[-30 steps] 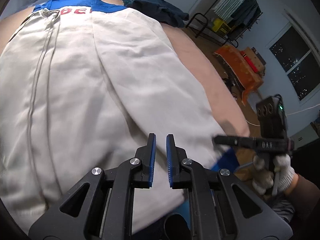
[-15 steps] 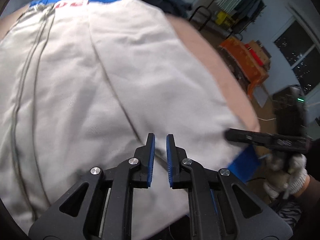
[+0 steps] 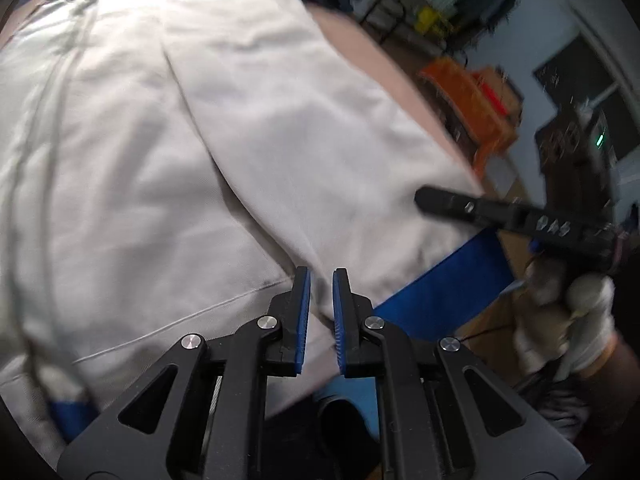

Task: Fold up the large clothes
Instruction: 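Open both grippers and release the folded side onto the jacket back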

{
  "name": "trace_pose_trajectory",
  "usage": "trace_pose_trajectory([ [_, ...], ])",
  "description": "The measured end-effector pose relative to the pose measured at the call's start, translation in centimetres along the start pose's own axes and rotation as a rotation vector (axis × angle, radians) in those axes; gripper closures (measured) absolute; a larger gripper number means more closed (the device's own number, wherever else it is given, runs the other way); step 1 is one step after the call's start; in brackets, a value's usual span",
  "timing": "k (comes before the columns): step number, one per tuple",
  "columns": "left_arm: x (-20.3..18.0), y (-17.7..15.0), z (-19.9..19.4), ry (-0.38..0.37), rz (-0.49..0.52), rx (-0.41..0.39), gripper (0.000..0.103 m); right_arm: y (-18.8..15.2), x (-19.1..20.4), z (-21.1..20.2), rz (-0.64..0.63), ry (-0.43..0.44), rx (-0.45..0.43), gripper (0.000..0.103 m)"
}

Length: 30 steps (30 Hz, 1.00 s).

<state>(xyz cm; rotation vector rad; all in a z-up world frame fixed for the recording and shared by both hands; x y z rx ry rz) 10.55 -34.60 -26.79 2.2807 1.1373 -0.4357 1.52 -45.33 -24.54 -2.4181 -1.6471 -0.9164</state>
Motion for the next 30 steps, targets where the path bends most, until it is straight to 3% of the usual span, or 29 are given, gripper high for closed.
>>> trace_pose_trajectory([
  [6,2.5,0.4,-8.6,-0.037,-0.076,-0.180,0.095,0.7,3.6,-2.0,-0.085,0.045,-0.052,0.093],
  [14,9.4,-0.3,-16.9,0.071,-0.183,-0.353,0.095,1.1,10.1,-0.4,-0.275,0.036,-0.028,0.093],
  [20,14.1,-0.5,-18.5,0.065,-0.314,-0.403,0.095,0.4,15.7,3.8,-0.429,0.027,0.052,0.093],
  [24,15.9,-0.4,-18.4,0.078,-0.329,-0.414,0.095,-0.8,18.6,7.8,-0.520,0.011,0.130,0.093],
  [30,16.9,-1.0,-18.0,0.094,-0.332,-0.409,0.095,-2.4,18.5,13.4,-0.574,-0.030,0.244,0.093],
])
Point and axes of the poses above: each gripper's, at about its wrist camera, not at the fingertips, and z roughly the way its jaws point, x to its left, y to its top, the point moved 8 cm from there along z, roughly the way its jaws point, and after that the axes turned 6 degrees about x, right-handed, at the moved point
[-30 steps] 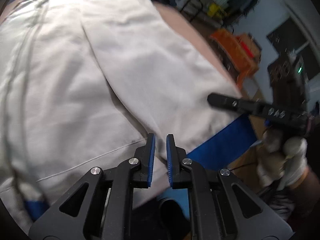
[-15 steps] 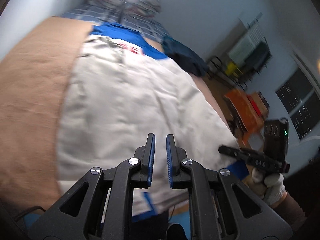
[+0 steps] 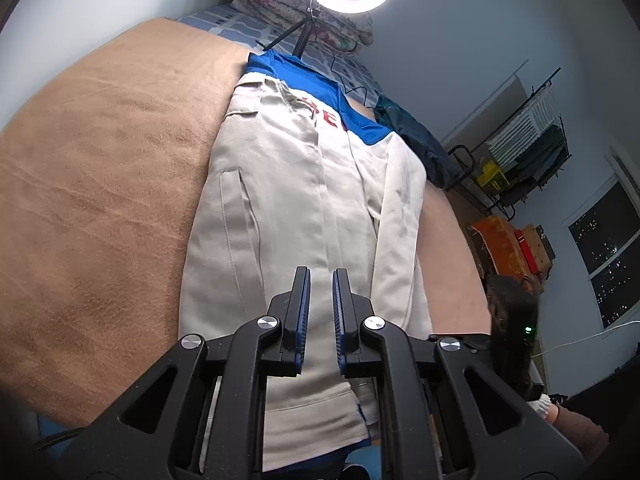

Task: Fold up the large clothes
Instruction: 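Open both grippers and release the folded side onto the jacket back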

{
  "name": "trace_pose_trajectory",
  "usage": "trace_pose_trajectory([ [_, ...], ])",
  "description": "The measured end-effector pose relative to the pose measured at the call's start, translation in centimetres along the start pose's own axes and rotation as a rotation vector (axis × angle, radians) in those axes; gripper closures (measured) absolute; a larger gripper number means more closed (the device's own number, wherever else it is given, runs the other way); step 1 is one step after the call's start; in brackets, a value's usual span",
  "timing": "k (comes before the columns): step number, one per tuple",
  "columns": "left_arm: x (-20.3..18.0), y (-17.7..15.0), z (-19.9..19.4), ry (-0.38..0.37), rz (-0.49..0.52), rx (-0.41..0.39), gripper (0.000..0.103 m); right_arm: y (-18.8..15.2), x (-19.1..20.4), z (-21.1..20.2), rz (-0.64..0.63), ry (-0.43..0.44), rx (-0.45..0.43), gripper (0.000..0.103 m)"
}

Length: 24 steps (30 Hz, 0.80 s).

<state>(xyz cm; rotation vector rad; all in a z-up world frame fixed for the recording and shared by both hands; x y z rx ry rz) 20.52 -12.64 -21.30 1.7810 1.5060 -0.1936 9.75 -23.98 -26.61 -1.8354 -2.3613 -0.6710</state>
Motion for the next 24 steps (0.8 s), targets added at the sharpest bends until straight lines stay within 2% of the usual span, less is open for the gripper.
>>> trace_pose_trajectory([
  [3,0.3,-0.4,0.9,-0.010,-0.008,0.025,0.095,-0.1,-0.3,0.6,0.009,0.019,0.008,0.092],
  [4,0.3,-0.5,1.1,-0.015,-0.008,0.033,0.094,-0.2,-0.3,0.4,0.004,0.027,0.005,0.084],
  [5,0.1,-0.7,1.3,-0.020,-0.005,0.041,0.089,-0.3,-0.1,0.1,0.001,0.041,0.000,0.080],
  [6,-0.1,-0.8,1.6,-0.028,-0.001,0.046,0.086,-0.4,0.1,-0.4,-0.001,0.060,-0.006,0.070],
  [7,-0.3,-0.9,1.7,-0.036,0.003,0.051,0.080,-0.5,0.2,-0.8,-0.003,0.078,-0.011,0.065],
  [10,-1.5,-1.4,2.5,-0.079,0.016,0.081,0.073,-1.3,0.1,-3.1,0.011,0.146,-0.031,0.060],
  [13,-3.0,-2.0,3.7,-0.120,0.028,0.119,0.059,-1.7,-1.2,-6.1,0.054,0.200,-0.104,0.053],
  [14,-3.6,-2.3,4.1,-0.134,0.036,0.135,0.055,-1.6,-2.1,-7.1,0.078,0.210,-0.138,0.050],
  [16,-4.7,-3.0,5.1,-0.144,0.059,0.169,0.054,-0.9,-4.0,-8.3,0.132,0.200,-0.192,0.042],
  [19,-6.0,-3.9,6.5,-0.110,0.113,0.203,0.054,0.3,-8.3,-9.5,0.237,0.162,-0.261,0.041],
  [24,-6.9,-4.9,8.0,-0.071,0.163,0.237,0.054,2.9,-14.3,-10.7,0.397,0.168,-0.347,0.036],
])
Point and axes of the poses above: each gripper's, at about its wrist camera, not at the fingertips, and z roughly the way its jaws point, x to its left, y to its top, the point moved 8 cm from there along z, roughly the way its jaws point, and after that the axes turned 6 degrees about x, right-handed, at the moved point
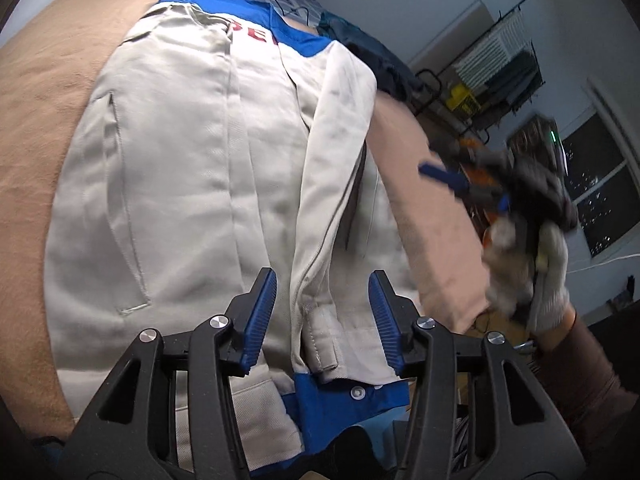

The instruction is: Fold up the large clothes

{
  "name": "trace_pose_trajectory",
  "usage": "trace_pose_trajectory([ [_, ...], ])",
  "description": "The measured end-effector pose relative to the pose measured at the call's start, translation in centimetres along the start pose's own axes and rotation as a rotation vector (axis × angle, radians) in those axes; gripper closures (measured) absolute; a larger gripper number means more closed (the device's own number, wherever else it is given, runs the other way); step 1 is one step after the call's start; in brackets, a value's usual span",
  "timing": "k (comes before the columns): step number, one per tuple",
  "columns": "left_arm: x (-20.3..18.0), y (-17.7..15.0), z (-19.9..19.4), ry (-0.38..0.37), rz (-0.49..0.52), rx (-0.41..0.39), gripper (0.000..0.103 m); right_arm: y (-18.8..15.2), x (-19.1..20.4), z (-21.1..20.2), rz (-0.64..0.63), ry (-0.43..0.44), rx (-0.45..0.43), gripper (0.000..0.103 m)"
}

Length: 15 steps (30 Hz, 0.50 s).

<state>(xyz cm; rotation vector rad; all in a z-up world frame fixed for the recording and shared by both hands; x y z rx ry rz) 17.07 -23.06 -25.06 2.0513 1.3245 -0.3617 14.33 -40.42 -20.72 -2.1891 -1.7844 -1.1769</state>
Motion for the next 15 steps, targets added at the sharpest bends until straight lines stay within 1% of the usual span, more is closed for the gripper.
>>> trace_pose_trajectory([
  [3,-0.2,-0.1,0.7,0.015,0.011,0.012,0.054,3.3,-1.6,0.6,0.018,-0.035,-0.033,0.032],
  [8,0.0,-0.5,1.8,0.030,0.024,0.046,0.054,8.0,-4.3,1.6,0.095,-0.035,-0.087,0.032],
  [11,0.3,-0.9,2.7,0.036,0.024,0.074,0.054,10.8,-6.5,2.9,0.121,-0.081,-0.114,0.030],
  [15,0.4,-1.3,3.3,0.035,0.030,0.096,0.054,13.6,-9.2,4.1,0.210,-0.064,-0.158,0.030],
])
Point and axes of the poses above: each gripper's, at about its wrist camera, not at the fingertips, and z roughly the way its jaws point, x to its left, y to its top, the point moved 8 cm from there along z, roughly the way its jaws point, and after that the axes turned 6 degrees about x, right-handed, at the moved point
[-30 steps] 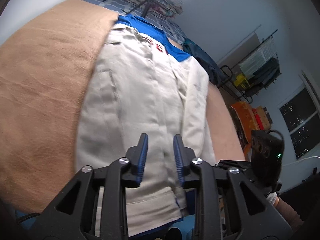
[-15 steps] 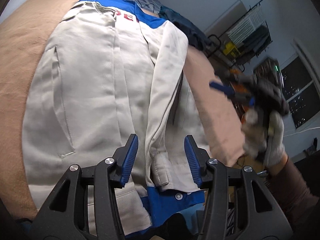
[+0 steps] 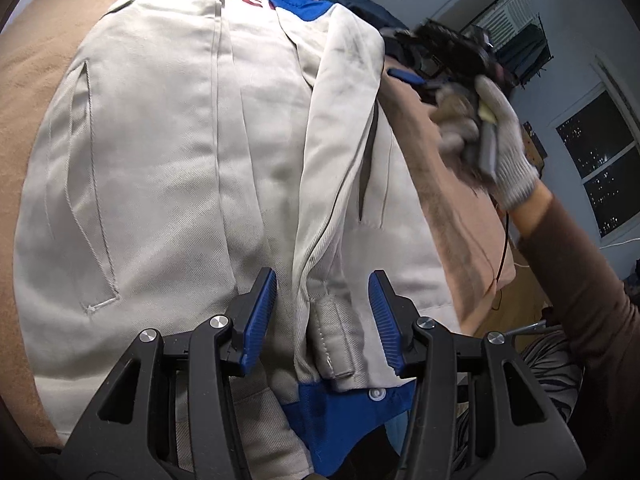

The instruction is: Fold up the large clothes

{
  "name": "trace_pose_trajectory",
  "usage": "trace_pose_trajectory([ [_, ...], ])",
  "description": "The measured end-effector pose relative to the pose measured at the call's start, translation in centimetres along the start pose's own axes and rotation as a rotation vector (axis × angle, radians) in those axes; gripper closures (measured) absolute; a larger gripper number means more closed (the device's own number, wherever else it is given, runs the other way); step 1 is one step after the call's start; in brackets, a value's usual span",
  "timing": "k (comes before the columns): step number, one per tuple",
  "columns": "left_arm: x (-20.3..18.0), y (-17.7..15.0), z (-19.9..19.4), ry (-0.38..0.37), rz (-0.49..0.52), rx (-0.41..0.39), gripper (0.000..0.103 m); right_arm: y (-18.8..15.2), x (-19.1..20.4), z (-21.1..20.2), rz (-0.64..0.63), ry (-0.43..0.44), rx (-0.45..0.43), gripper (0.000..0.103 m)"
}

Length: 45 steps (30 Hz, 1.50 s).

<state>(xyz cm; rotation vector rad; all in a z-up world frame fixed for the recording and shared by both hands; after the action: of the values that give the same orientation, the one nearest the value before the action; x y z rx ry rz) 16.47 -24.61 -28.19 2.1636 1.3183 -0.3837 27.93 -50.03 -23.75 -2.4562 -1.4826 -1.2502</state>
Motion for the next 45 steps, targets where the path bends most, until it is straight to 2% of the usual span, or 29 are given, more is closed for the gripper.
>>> trace_pose_trajectory([
  [4,-0.3,-0.2,0.3,-0.003,0.011,0.013,0.054,2.4,-1.3,2.3,0.076,0.032,-0.030,0.030],
  [8,-0.5,0.2,0.8,-0.036,0.002,0.034,0.055,3.9,-2.1,4.2,0.165,0.109,-0.052,0.033],
  [9,-0.6,0.2,0.8,-0.040,0.002,0.036,0.056,4.1,-1.9,4.5,0.175,0.125,-0.057,0.038],
  [11,-0.8,0.2,1.0,-0.042,0.011,0.043,0.065,4.8,-0.8,4.7,0.167,0.170,-0.069,0.057],
  [12,-0.8,0.2,1.1,-0.041,0.013,0.046,0.066,5.2,-0.1,4.9,0.145,0.171,-0.061,0.073],
  [13,-0.9,0.2,1.2,-0.040,0.014,0.048,0.070,5.5,0.7,5.1,0.115,0.158,-0.050,0.083],
  [15,-0.9,0.1,1.3,-0.044,0.016,0.054,0.079,6.0,2.8,5.4,0.023,0.096,-0.023,0.094],
  [16,-1.0,0.1,1.3,-0.049,0.016,0.056,0.082,6.2,3.7,5.6,-0.014,0.070,-0.012,0.096],
  [21,-1.8,-0.4,1.2,-0.083,0.030,0.065,0.086,6.3,9.7,7.2,-0.222,-0.089,0.048,0.099],
  [27,-3.0,-1.0,1.4,-0.098,0.047,0.082,0.086,4.6,15.0,12.4,-0.362,-0.189,0.142,0.099],
  [28,-3.0,-1.0,1.5,-0.097,0.046,0.085,0.086,4.1,15.5,13.9,-0.373,-0.203,0.168,0.098],
  [29,-2.9,-1.1,1.6,-0.095,0.041,0.090,0.086,3.4,15.9,15.4,-0.377,-0.213,0.203,0.091],
  [30,-2.9,-1.1,1.6,-0.099,0.034,0.092,0.086,2.7,15.9,16.6,-0.369,-0.219,0.246,0.075],
  [31,-3.0,-1.1,1.6,-0.102,0.030,0.094,0.086,1.9,16.0,16.9,-0.357,-0.211,0.273,0.066],
  [32,-3.0,-1.2,1.5,-0.107,0.029,0.095,0.086,1.5,16.3,16.9,-0.349,-0.188,0.280,0.066],
  [35,-2.9,-1.0,1.5,-0.115,0.023,0.097,0.086,1.3,18.2,14.4,-0.342,-0.016,0.227,0.066],
  [37,-2.6,-0.9,1.4,-0.116,0.018,0.102,0.086,1.7,18.0,11.9,-0.317,0.037,0.169,0.069],
  [40,-2.3,-0.8,1.1,-0.124,0.011,0.102,0.086,1.3,16.1,9.8,-0.330,-0.084,0.124,0.078],
  [42,-2.1,-0.8,0.8,-0.131,0.009,0.099,0.086,-0.5,15.0,9.8,-0.389,-0.178,0.158,0.083],
  [45,-2.0,-0.7,0.5,-0.133,0.004,0.093,0.086,-3.4,13.6,11.2,-0.442,-0.284,0.213,0.083],
])
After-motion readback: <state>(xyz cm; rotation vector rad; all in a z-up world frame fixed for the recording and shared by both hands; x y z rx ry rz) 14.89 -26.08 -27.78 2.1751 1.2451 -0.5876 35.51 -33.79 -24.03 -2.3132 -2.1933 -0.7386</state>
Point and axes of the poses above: each gripper's, at about its wrist camera, not at the fingertips, and z roughly the way its jaws point, x to its left, y to its top, the point moved 8 cm from there along z, roughly the way its jaws point, and after that the axes turned 6 degrees about x, right-handed, at the moved point
